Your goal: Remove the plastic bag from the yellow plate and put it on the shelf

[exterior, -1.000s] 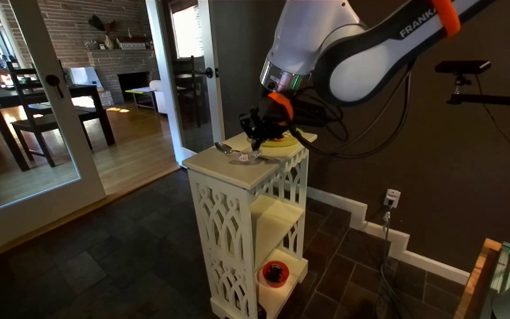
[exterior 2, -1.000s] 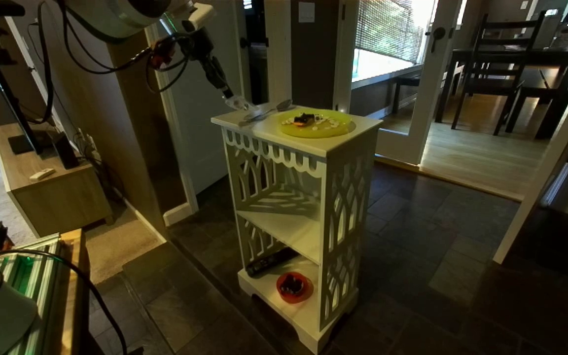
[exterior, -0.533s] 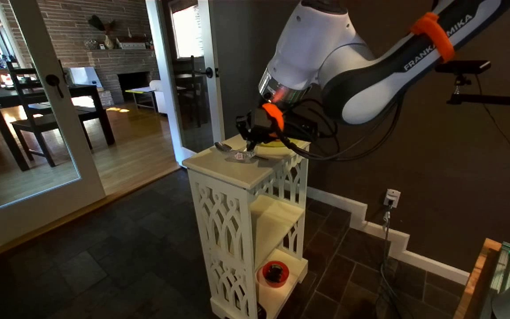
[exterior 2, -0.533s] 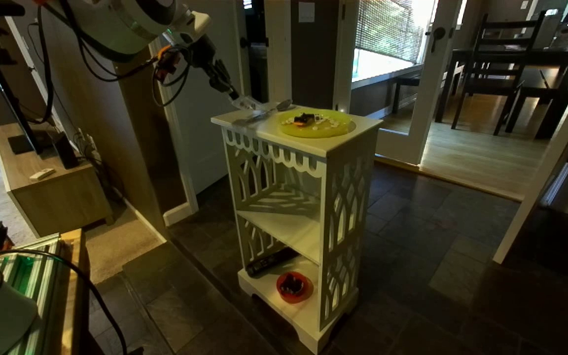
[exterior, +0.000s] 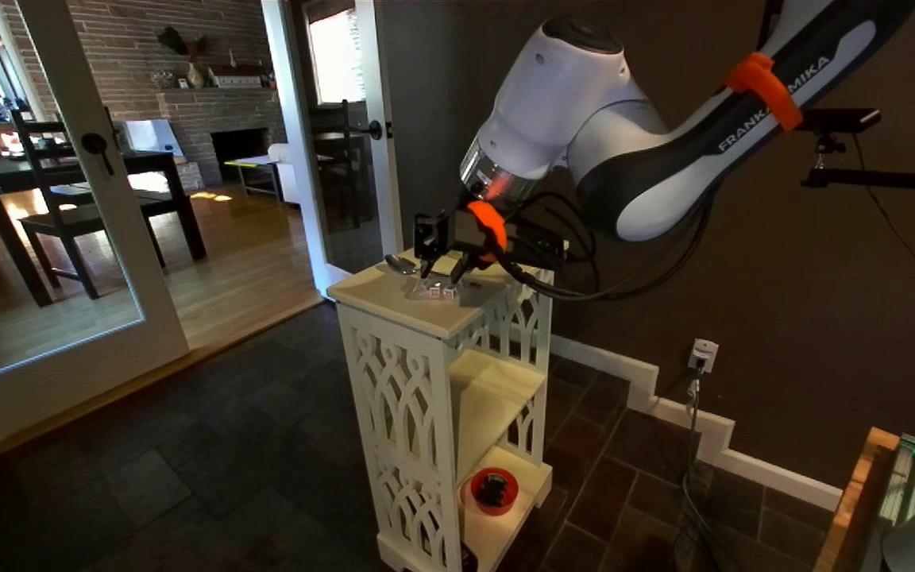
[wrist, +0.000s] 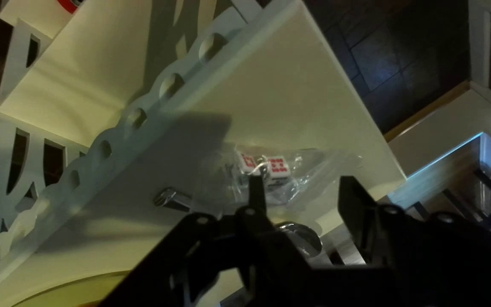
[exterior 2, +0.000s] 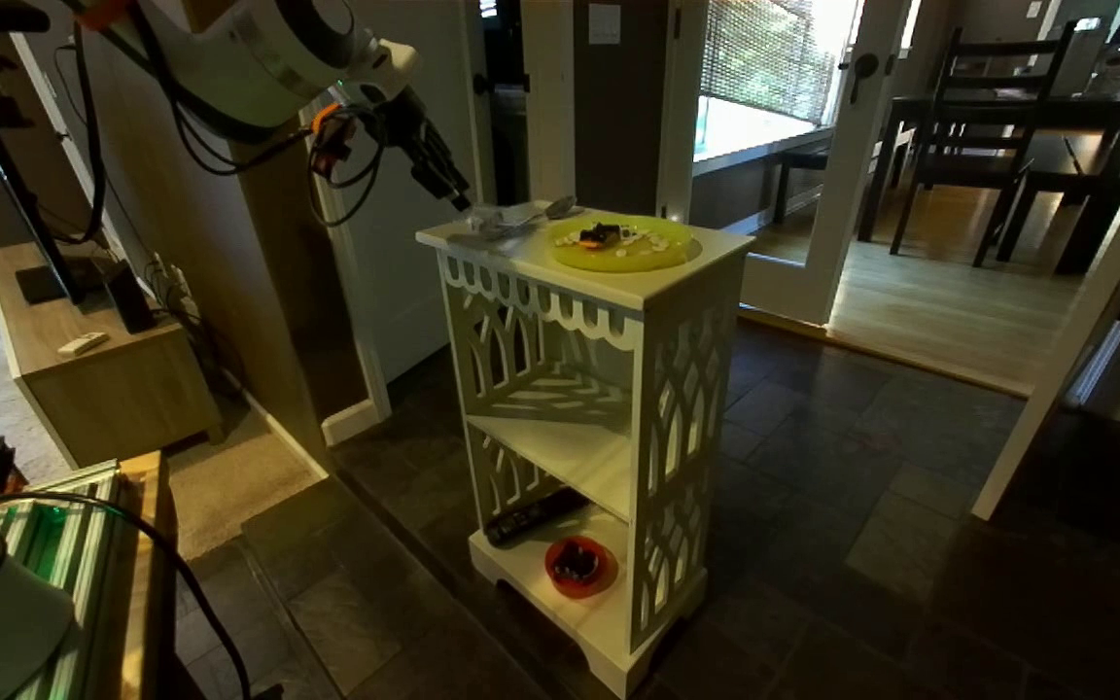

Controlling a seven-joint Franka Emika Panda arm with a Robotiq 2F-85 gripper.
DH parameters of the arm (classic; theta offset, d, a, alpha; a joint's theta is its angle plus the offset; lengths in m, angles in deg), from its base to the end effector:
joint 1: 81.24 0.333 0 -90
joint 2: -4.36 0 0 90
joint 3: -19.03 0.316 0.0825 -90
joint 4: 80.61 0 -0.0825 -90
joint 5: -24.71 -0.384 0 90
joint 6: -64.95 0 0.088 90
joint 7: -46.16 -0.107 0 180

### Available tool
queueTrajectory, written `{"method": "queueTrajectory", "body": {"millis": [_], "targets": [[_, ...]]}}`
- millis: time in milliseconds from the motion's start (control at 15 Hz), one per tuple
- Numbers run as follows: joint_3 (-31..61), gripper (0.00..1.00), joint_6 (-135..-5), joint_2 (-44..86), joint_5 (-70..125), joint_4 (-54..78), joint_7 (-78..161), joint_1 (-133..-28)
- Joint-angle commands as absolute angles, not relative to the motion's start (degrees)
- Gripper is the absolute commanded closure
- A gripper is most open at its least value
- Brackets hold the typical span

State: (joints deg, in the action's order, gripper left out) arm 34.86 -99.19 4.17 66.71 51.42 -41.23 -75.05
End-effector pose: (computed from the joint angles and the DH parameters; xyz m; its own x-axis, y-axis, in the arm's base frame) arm 0.4910 0.2386 0.4005 0.7093 -0.4818 0.5145 -0.3575 -0.8750 -0.3265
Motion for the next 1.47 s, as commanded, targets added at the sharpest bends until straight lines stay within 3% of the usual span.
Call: {"method": "queueTrajectory", "body": {"millis": [0,133,267,600,800,1200,1400], "targets": [[35.8,0.18,-100.1,1.5,56.7,53.0,-31.3,-74.0],[34.7,0.04,-99.6,-1.0,47.5,53.0,-22.1,-71.1],[34.8,0.0,-96.7,-4.0,41.0,52.4,-13.3,-69.6],[29.9,0.0,-82.4,-13.3,38.3,49.2,8.1,-69.1],[29.3,0.0,-78.4,-17.7,41.1,46.6,18.9,-74.8],[23.3,0.0,-64.4,-19.3,40.1,41.7,42.4,-79.2],[14.6,0.0,-60.1,-19.1,32.5,41.3,56.0,-73.8]]}}
